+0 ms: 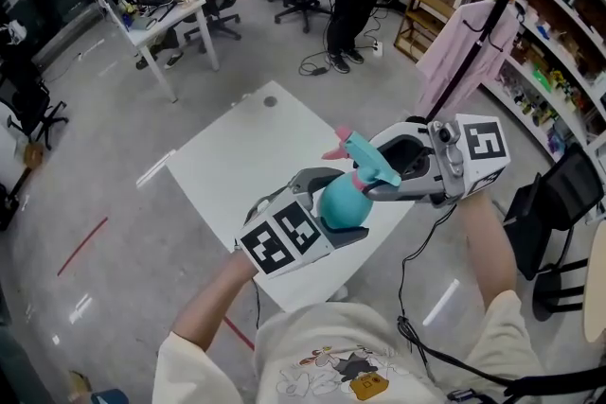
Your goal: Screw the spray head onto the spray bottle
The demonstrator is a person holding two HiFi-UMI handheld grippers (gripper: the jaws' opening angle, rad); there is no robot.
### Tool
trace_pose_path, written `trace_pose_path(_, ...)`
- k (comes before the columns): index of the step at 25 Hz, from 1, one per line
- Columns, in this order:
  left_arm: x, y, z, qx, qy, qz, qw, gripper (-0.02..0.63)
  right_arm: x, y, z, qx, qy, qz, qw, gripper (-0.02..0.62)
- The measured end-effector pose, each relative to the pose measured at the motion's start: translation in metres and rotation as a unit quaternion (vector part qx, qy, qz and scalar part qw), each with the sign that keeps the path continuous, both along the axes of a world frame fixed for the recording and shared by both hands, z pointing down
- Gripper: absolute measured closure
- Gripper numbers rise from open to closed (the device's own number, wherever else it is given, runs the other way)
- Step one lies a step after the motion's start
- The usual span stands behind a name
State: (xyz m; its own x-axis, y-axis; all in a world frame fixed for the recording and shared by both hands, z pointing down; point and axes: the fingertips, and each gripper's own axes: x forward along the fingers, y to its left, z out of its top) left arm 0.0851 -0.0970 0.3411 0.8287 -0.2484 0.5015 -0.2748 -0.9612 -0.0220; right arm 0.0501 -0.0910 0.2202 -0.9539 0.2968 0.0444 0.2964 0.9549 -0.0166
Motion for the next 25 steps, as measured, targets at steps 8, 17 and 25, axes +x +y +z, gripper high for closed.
trace_pose_path(8, 0.0, -0.007, 0.002, -0.017, 0.009, -0.061, 0.9979, 0.201, 0.001, -0.01, 0.003, -0.001, -0.001, 0.051, 0.999, 0.462)
trace_pose_path(17, -0.026, -0.047, 0.038, 0.017, -0.035, -0.223, 0.9739, 0.201, -0.02, -0.045, 0.035, 0.011, 0.058, 0.256, 0.965, 0.462)
trace_pose_path(25, -0.023, -0.045, 0.049, -0.002, -0.007, -0.197, 0.9804, 0.201, -0.011, -0.047, 0.043, 0.032, 0.094, 0.266, 0.959, 0.375)
